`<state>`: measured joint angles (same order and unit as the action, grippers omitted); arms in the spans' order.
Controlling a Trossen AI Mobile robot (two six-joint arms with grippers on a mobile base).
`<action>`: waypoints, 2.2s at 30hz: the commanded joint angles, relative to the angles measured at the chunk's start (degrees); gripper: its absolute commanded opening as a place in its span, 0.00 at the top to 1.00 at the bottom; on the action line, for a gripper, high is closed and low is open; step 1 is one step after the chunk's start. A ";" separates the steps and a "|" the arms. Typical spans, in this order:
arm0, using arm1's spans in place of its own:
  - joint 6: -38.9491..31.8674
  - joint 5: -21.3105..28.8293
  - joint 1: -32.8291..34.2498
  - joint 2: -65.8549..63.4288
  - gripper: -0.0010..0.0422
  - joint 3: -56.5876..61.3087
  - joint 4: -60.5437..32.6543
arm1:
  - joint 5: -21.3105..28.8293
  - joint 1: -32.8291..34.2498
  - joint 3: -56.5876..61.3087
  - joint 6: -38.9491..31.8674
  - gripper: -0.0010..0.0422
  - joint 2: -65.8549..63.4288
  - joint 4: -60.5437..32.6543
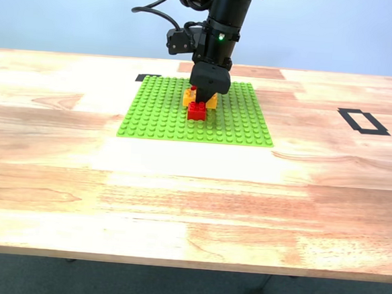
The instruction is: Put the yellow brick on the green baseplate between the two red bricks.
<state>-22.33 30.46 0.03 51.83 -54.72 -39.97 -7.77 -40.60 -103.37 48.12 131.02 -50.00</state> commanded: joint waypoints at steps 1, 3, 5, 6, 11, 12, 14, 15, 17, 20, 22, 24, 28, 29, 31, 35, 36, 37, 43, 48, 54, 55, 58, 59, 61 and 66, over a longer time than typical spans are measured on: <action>0.00 0.00 -0.02 0.02 0.98 0.00 -0.07 | 0.37 -0.09 0.02 0.15 0.82 0.00 0.31; 0.00 0.02 -0.02 0.00 0.98 -0.07 -0.22 | 0.35 -0.55 -0.33 0.00 0.77 -0.02 0.55; 0.00 0.02 -0.02 0.00 0.98 -0.02 0.09 | 0.31 -0.74 -0.35 0.02 0.71 -0.04 0.57; 0.00 0.00 -0.02 0.00 0.98 0.00 0.04 | 0.26 -0.70 -0.24 -0.13 0.69 -0.04 0.57; 0.00 0.02 -0.02 -0.04 0.98 0.00 -0.42 | 0.22 -1.14 0.31 -0.24 0.61 -0.04 1.03; 0.00 0.02 -0.02 -0.04 0.98 0.00 -0.44 | 0.22 -1.38 0.22 -0.35 0.60 -0.04 1.18; 0.00 0.02 -0.02 -0.04 0.98 0.00 -0.44 | 0.20 -1.49 -0.24 -0.35 0.60 -0.04 1.18; 0.00 0.02 -0.02 -0.04 0.98 0.00 -0.46 | 0.04 -1.62 -0.44 -0.35 0.60 -0.07 1.25; 0.00 0.00 -0.02 -0.04 0.98 -0.04 -0.70 | -0.59 -1.88 -0.33 -0.35 0.60 -0.37 1.44; -0.02 0.02 -0.02 -0.04 0.98 0.00 -0.81 | -0.55 -1.75 0.04 -0.63 0.60 -0.59 1.51; -0.02 0.02 -0.02 -0.07 0.98 0.00 -0.81 | -0.46 -1.57 -0.02 -1.22 0.60 -0.59 1.49; 0.00 0.02 -0.02 -0.15 0.98 0.00 -0.83 | -0.48 -1.60 -0.20 -1.20 0.60 -0.61 1.46; -0.02 0.02 -0.02 -0.17 0.98 0.00 -0.81 | -0.46 -1.60 -0.17 -1.20 0.60 -1.31 1.53; -0.02 0.02 -0.02 -0.17 0.98 0.00 -0.81 | -0.46 -1.60 -0.02 -1.16 0.60 -1.64 1.55; -0.02 0.00 -0.02 -0.17 0.98 0.00 -0.81 | -0.09 -1.60 0.26 -1.16 0.60 -2.64 1.66; -0.02 0.00 -0.02 -0.17 0.98 0.00 -0.79 | 0.98 -1.40 0.90 -1.09 0.60 -4.94 2.27; -0.02 0.00 -0.02 -0.17 0.98 0.00 -0.81 | 1.14 -1.22 1.07 -1.20 0.60 -5.49 2.03; -0.02 0.04 -0.02 -0.17 0.98 0.00 -0.83 | 1.27 -1.22 1.31 -1.16 0.60 -5.92 1.97; -0.02 0.00 -0.02 -0.28 0.98 0.00 -0.81 | 2.23 -1.33 4.13 -0.98 0.60 -8.39 2.64; -0.02 0.00 -0.02 -0.28 0.98 0.00 -0.83 | 2.19 -1.86 4.13 -1.66 0.70 -8.15 2.91; -0.02 0.00 -0.02 -0.39 0.98 0.00 -0.83 | 2.21 -1.81 4.11 -2.91 0.99 -7.08 3.15; -0.02 0.00 -0.02 -0.44 0.98 0.00 -0.83 | 2.19 -1.81 4.11 -2.95 0.98 -6.93 3.28; -0.04 0.00 -0.02 -0.52 0.98 0.00 -0.83 | 2.16 -1.84 4.13 -3.61 0.95 -6.67 3.63; -0.17 0.00 -0.02 -0.55 0.98 0.00 -0.83 | 2.14 -1.84 4.13 -3.52 0.95 -6.67 3.67; -0.17 0.02 -0.02 -0.55 0.98 0.00 -0.81 | 2.14 -1.81 4.13 -3.26 0.97 -6.67 4.02; -0.17 0.00 -0.02 -0.52 0.98 0.00 -0.81 | 1.95 -1.81 4.13 -3.28 0.98 -6.14 4.83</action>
<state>-22.46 30.46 0.01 51.27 -54.72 -40.80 -5.80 -42.39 -99.22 44.75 124.49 -45.45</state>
